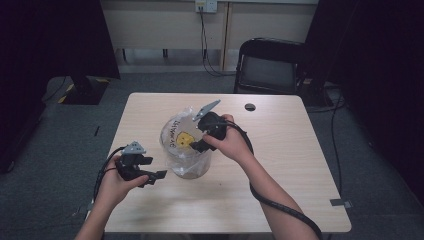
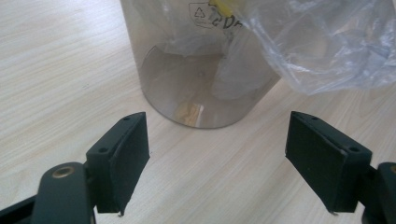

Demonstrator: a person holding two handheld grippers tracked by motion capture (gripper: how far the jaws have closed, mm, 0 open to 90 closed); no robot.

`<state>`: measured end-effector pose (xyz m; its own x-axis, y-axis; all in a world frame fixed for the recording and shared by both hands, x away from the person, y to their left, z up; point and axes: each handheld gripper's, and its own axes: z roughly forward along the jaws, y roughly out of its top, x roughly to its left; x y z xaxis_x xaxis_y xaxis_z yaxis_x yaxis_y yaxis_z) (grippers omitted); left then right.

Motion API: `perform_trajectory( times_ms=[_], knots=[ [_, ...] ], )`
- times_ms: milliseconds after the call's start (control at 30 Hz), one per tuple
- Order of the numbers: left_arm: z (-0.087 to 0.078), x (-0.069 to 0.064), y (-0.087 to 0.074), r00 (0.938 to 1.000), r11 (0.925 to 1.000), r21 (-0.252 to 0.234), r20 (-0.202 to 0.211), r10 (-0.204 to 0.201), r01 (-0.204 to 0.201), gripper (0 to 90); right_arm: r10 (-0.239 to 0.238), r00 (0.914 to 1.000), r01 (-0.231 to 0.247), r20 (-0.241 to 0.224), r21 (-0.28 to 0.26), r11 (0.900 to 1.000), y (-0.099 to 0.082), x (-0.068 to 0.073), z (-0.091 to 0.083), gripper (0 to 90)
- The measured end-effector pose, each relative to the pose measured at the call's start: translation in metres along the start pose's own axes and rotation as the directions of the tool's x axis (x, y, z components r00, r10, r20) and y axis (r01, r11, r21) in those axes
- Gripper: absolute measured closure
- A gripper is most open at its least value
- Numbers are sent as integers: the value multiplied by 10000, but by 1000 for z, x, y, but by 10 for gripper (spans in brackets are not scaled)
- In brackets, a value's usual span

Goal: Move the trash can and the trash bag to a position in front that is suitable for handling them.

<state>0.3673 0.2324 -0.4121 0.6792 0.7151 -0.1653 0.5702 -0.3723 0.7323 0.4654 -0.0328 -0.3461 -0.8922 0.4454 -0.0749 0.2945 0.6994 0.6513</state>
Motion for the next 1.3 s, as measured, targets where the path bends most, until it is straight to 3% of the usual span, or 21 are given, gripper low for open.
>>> perform_trajectory(
  times_ms=[133,333,433,600,800,1033,1300],
  knots=[
    [2,3,-3,10000,10000,37,62,-54,54,212,-73,9999,72,-156,-82,9999,16,1,6,184],
    [5,8,-10,9996,9998,121,226,-189,186,212,-255,9980,280,-577,430,9987,32,3,38,193],
    [4,12,-14,9994,9995,143,199,-278,275,211,-56,9974,97,-719,577,9983,38,0,50,190],
    [2,18,-21,9989,9989,137,99,-450,449,208,-258,9962,325,-827,809,9962,45,3,56,187],
    [0,16,-22,9990,9989,102,-55,-450,450,208,27,9969,-23,-780,56,10000,36,-3,23,180],
    [5,4,-18,9998,9998,94,-36,-199,199,205,557,9973,-580,-488,-471,9972,11,-10,-23,170],
    [10,2,-23,9998,9996,223,-75,-194,196,204,1128,9925,-1157,-465,-635,9913,-23,-11,-42,166]
  ],
)
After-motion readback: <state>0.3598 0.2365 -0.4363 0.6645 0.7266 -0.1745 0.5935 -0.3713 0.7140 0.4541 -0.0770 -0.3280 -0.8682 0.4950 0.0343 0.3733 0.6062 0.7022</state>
